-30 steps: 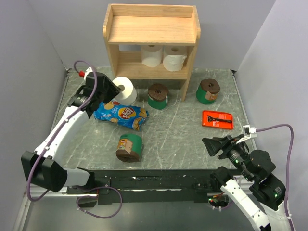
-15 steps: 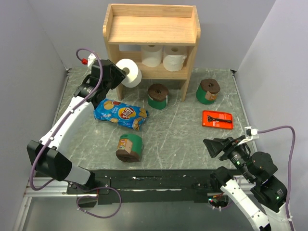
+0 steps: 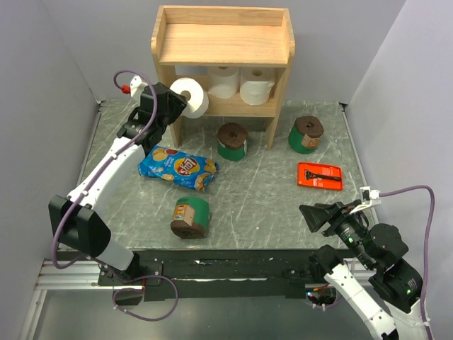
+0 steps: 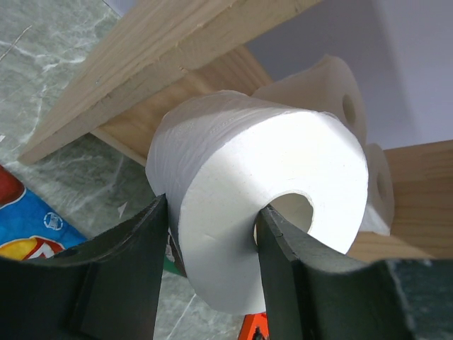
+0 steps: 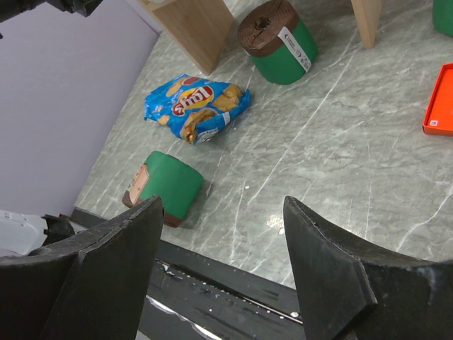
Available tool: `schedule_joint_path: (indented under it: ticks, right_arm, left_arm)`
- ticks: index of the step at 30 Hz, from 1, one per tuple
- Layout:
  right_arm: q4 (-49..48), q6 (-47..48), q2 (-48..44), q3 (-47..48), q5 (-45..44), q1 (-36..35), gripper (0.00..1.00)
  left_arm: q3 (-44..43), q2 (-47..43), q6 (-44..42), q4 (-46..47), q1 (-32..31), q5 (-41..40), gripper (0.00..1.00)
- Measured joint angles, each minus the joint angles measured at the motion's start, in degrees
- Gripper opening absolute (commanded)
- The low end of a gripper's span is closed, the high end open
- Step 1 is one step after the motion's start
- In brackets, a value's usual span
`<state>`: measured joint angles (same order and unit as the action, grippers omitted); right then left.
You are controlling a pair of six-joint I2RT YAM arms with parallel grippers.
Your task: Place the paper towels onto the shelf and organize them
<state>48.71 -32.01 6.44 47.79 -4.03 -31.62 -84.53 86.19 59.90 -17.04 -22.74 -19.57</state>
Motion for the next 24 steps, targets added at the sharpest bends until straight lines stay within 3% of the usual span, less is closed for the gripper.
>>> schedule_joint_path:
  ticks: [13, 24]
  right_arm:
    - [0.0, 0.17, 0.0, 0.15, -0.02, 0.0, 0.76]
    - [0.22, 0.22, -0.04, 0.76, -0.07, 0.0, 0.76]
  left_arm:
    - [0.0, 3.52, 1.07, 4.24, -0.07, -2.99, 0.46]
    - [0.0, 4.55, 0.79, 8.04, -0.22, -4.48, 0.72]
